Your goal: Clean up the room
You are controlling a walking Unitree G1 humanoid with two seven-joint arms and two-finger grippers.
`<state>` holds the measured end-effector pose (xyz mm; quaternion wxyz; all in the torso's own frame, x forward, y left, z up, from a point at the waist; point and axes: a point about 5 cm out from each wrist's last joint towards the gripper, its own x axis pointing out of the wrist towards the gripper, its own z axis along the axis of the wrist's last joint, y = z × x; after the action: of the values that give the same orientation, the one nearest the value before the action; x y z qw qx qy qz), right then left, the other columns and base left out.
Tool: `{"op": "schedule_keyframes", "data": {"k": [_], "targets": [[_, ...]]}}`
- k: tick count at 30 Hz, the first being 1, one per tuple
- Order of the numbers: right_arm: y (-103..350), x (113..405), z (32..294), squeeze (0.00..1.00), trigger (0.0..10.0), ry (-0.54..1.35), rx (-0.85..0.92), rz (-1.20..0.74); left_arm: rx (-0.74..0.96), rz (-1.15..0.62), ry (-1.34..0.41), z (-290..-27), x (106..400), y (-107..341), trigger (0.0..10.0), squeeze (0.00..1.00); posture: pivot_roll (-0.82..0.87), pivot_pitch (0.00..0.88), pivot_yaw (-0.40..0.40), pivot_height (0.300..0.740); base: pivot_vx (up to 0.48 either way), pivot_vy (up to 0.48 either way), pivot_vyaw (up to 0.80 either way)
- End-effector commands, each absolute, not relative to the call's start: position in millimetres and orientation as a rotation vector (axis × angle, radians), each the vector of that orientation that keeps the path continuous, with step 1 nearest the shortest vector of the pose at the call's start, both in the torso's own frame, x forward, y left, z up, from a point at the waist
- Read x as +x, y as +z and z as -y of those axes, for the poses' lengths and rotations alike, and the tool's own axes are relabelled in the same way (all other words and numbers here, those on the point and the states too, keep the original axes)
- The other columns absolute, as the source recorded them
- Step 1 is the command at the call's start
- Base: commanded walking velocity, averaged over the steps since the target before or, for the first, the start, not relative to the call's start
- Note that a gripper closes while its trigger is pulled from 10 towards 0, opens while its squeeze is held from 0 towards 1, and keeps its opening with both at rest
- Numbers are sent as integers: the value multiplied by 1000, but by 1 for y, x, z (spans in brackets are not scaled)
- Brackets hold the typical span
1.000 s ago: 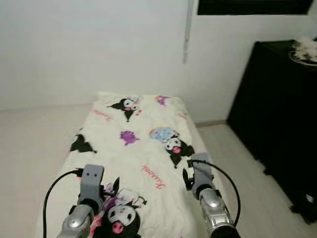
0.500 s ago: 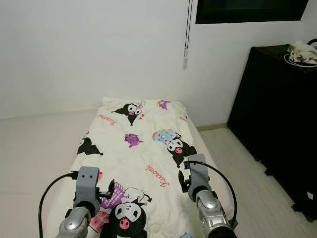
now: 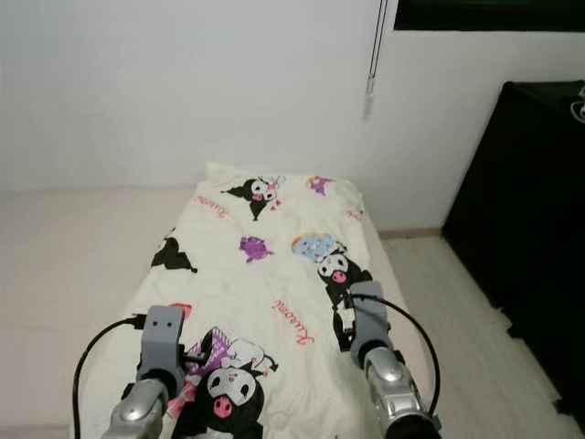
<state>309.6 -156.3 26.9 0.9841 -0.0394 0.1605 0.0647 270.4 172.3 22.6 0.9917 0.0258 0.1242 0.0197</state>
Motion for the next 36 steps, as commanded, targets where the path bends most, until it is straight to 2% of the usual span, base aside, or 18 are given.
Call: {"op": "schedule_keyframes", "data": {"k": [1, 36], "targets": [[20, 306, 155, 0, 10000, 138, -81, -363, 56, -272, 55, -177, 268, 20, 10000, 0, -4, 55, -73, 740, 0, 0, 0], [20, 305, 153, 0, 10000, 146, -58, -361, 73, -247, 36, -175, 272, 24, 10000, 0, -7, 71, -64, 740, 0, 0, 0]]}}
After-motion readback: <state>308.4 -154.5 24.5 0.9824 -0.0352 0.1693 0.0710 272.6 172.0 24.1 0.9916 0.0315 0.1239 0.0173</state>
